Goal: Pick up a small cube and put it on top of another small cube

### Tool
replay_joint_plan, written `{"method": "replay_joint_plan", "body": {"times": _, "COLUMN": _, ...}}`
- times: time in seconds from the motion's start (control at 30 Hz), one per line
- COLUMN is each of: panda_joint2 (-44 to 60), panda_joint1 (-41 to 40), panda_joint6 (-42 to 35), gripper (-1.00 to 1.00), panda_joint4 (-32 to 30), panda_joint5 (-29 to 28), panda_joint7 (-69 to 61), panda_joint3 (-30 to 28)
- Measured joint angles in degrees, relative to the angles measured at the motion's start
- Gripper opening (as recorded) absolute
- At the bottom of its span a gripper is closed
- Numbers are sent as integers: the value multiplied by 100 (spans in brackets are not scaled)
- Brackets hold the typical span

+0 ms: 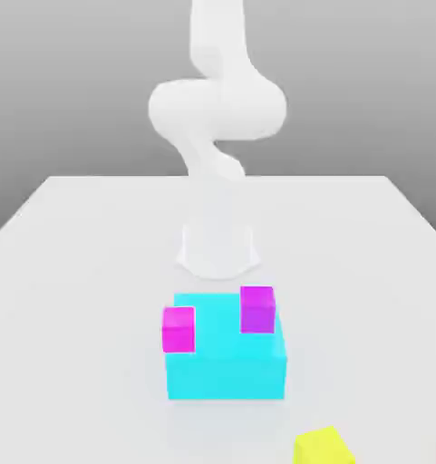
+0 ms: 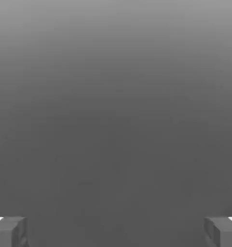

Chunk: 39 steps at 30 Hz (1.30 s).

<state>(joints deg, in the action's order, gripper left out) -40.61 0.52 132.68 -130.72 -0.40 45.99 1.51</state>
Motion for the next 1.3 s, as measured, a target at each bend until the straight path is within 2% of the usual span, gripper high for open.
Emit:
{"method": "replay_joint_plan", "body": {"times": 0.3, "panda_joint2": 1895, "panda_joint1": 185, "panda_joint6": 332, "gripper": 0, "panda_joint4": 384, "panda_joint5": -239, "panda_joint7": 123, "panda_joint3": 602}}
{"method": "replay_joint_plan", "body": {"times": 0.63, "panda_joint2": 3983, "panda_joint1": 598, "panda_joint6": 682, "gripper": 0, "panda_joint4": 806, "panda_joint5": -752, "panda_joint7": 435, "panda_joint3": 1158}}
{"method": "replay_joint_plan", "body": {"times": 1.1, "panda_joint2": 6898, "panda_joint1": 1502, "panda_joint6": 1184, "gripper": 0, "panda_joint4": 1397, "panda_joint5": -1321, "panda_joint7": 764, "panda_joint3": 1416}}
{"method": "replay_joint_plan", "body": {"times": 1.23, "panda_joint2": 7725, "panda_joint1": 1744, "panda_joint6": 1700, "gripper": 0, "panda_joint4": 1602, "panda_joint5": -1558, "panda_joint7": 922, "panda_joint3": 1195}}
{"method": "replay_joint_plan", "body": {"times": 1.27, "panda_joint2": 7837, "panda_joint1": 1775, "panda_joint6": 1781, "gripper": -100, "panda_joint4": 1630, "panda_joint5": -1595, "panda_joint7": 947, "panda_joint3": 1157}}
{"method": "replay_joint_plan", "body": {"times": 1.3, "panda_joint2": 7837, "panda_joint1": 1775, "panda_joint6": 1781, "gripper": -100, "panda_joint4": 1630, "panda_joint5": -1595, "panda_joint7": 947, "panda_joint3": 1157}}
